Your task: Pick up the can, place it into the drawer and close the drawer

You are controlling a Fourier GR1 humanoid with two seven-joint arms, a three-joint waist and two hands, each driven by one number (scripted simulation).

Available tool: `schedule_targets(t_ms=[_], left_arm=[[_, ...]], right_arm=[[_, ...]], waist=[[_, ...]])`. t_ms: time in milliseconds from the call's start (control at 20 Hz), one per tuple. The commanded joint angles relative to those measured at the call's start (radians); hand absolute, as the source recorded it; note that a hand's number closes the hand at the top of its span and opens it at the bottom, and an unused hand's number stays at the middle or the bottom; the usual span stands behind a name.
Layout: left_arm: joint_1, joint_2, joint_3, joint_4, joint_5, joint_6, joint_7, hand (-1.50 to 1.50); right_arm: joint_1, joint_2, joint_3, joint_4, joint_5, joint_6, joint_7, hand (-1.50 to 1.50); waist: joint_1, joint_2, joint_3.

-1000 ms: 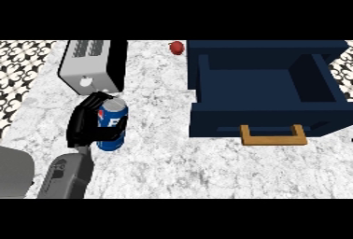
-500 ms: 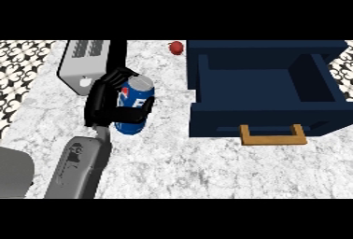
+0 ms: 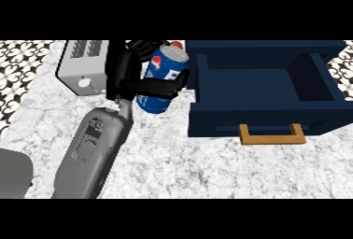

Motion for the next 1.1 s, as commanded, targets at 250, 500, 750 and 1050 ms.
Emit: schedule_targets(t_ms=[250,500,750,1050], left_arm=[[-0.285,-0.001,-0.097,0.133,0.027,0.144,0.113,1.50],[-0.414,-0.001,-0.070,0.236,0.059,0.155,0.119,1.50],[-0.560,-0.001,-0.126,0.423,0.149,0.244,0.082,1.50],[-0.647,-0.001,-0.149,0.557,0.191,0.254,0.052,1.50]], right_arm=[[0.008,0.015,-0.017,0.053,-0.011,0.019,-0.061,-1.50],[-0.007,0.019,0.021,0.042,0.033,-0.025,-0.043,-1.50],[-0.094,-0.035,-0.030,0.031,-0.013,-0.018,0.056,-1.50],[0.003,0.019,0.010,0.083,0.025,0.016,-0.074,-1.50]], waist=[[-0.006,0.001,0.000],[-0.003,0.001,0.000],[-0.018,0.005,0.000],[-0.022,0.005,0.001]])
